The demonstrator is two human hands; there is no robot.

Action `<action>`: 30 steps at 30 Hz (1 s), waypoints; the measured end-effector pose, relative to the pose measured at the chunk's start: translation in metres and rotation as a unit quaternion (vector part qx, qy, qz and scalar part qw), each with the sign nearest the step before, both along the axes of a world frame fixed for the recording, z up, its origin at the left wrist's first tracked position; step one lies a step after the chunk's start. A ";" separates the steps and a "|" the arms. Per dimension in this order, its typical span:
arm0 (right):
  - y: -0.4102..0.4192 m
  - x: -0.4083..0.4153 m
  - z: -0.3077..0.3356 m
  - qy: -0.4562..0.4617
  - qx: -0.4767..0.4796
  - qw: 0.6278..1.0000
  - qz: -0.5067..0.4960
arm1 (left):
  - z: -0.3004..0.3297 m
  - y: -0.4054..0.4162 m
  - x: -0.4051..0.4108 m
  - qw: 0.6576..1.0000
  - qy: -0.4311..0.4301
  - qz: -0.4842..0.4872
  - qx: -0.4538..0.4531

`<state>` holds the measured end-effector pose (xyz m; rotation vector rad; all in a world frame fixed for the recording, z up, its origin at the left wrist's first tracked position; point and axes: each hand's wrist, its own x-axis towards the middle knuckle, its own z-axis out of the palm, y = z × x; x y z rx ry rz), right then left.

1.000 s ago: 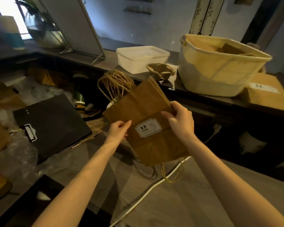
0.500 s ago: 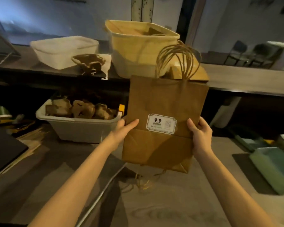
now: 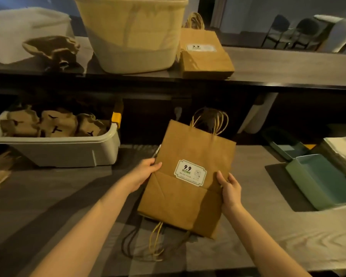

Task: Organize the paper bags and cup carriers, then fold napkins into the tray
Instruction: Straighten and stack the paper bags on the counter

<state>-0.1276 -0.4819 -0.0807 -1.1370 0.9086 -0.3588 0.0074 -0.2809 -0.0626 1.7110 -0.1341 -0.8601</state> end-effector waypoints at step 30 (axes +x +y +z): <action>-0.063 0.051 -0.028 0.203 -0.007 0.966 0.159 | -0.048 -0.016 0.019 0.958 0.104 0.262 0.058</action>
